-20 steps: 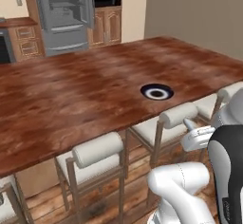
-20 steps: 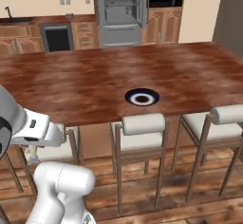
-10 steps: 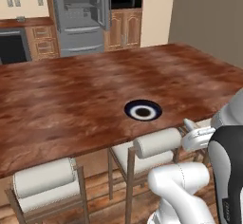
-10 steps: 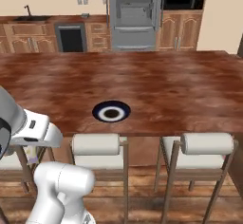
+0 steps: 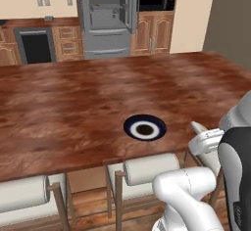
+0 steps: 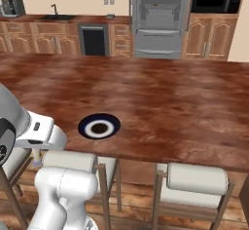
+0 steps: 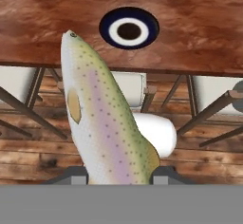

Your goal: Take the fish from the fridge and place it on the digital scale on the counter by the fridge. Wait a few seconds for a reading, then move it to the plate on the dining counter.

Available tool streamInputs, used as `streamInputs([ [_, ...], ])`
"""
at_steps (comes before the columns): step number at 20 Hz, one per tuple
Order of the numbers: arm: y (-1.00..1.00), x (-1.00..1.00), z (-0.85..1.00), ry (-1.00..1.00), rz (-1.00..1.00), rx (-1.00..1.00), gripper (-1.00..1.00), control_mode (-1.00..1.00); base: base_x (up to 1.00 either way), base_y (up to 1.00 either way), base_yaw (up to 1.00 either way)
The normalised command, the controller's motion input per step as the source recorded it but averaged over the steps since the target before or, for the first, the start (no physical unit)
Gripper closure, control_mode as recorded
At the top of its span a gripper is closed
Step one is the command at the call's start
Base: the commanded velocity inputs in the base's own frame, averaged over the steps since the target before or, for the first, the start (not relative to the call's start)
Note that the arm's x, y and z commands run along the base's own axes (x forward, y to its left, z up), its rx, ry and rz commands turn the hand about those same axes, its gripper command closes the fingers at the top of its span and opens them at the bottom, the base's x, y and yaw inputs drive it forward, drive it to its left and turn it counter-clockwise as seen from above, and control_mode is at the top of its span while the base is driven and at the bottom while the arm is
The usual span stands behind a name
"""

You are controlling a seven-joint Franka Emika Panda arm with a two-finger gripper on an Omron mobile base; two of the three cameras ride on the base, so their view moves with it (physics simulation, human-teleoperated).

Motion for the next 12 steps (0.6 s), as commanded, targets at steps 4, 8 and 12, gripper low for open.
streamInputs([
  [4,0.00,0.00,0.00,0.00,0.00,0.00,1.00,1.00,0.98,-0.16,0.02],
  [8,0.00,0.00,0.00,0.00,0.00,0.00,1.00,1.00,0.17,-0.11,0.01],
  [12,0.00,0.00,0.00,0.00,0.00,0.00,1.00,1.00,0.00,0.00,0.00],
])
